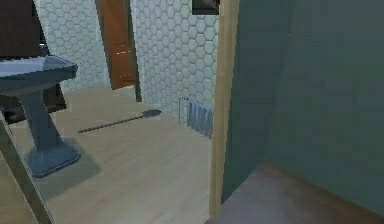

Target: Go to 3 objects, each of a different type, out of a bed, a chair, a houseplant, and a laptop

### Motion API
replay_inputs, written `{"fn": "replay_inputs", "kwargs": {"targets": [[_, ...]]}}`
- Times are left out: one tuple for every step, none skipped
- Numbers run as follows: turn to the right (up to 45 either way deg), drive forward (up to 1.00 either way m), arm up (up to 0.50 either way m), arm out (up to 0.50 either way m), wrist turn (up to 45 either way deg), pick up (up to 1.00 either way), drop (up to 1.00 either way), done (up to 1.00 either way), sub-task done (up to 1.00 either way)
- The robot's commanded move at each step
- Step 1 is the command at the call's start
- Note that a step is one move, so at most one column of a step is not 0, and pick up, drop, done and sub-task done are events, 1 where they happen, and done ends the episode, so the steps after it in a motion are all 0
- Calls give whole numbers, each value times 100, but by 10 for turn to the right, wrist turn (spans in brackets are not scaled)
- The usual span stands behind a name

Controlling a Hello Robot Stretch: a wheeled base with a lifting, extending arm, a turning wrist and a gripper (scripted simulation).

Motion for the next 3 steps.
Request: {"fn": "replay_inputs", "kwargs": {"targets": [[90, 0, 0, 0, 0, 0, 0, 0, 0], [0, 50, 0, 0, 0, 0, 0, 0, 0], [-270, 0, 0, 0, 0, 0, 0, 0, 0]]}}
